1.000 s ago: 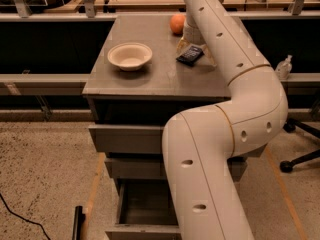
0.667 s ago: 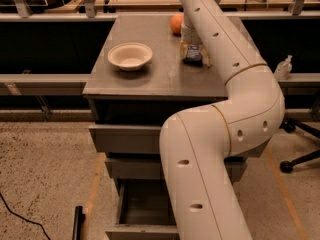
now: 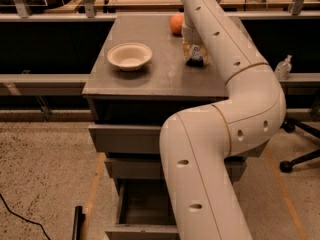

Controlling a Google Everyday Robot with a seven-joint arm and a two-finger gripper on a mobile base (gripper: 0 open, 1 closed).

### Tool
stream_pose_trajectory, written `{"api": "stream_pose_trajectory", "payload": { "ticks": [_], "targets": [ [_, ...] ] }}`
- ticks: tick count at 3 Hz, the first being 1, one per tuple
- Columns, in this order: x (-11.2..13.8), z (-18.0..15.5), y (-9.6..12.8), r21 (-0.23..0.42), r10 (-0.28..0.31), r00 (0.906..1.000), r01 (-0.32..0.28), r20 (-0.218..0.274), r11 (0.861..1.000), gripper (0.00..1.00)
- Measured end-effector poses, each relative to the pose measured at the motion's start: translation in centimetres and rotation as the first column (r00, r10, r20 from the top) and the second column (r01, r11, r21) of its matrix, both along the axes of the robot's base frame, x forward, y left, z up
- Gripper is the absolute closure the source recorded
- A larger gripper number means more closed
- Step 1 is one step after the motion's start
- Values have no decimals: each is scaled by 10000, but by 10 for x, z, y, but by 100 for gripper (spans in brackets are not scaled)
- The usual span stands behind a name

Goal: Place rxbar blueberry into bottom drawer

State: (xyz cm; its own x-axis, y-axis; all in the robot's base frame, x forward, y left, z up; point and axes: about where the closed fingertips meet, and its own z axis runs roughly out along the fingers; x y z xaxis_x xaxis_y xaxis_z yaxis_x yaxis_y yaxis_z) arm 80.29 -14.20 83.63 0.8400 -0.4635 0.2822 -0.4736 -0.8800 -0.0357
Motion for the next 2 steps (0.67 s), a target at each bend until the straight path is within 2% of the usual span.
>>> {"api": "stream_pose_trajectory", "payload": {
  "ticks": [1,2],
  "targets": [
    [-1,1,0,-1,-2,10000,2,1,10000,86],
    [-18,19,-2,1215,-325,9995,327,-34,9920,100]
  ]
}}
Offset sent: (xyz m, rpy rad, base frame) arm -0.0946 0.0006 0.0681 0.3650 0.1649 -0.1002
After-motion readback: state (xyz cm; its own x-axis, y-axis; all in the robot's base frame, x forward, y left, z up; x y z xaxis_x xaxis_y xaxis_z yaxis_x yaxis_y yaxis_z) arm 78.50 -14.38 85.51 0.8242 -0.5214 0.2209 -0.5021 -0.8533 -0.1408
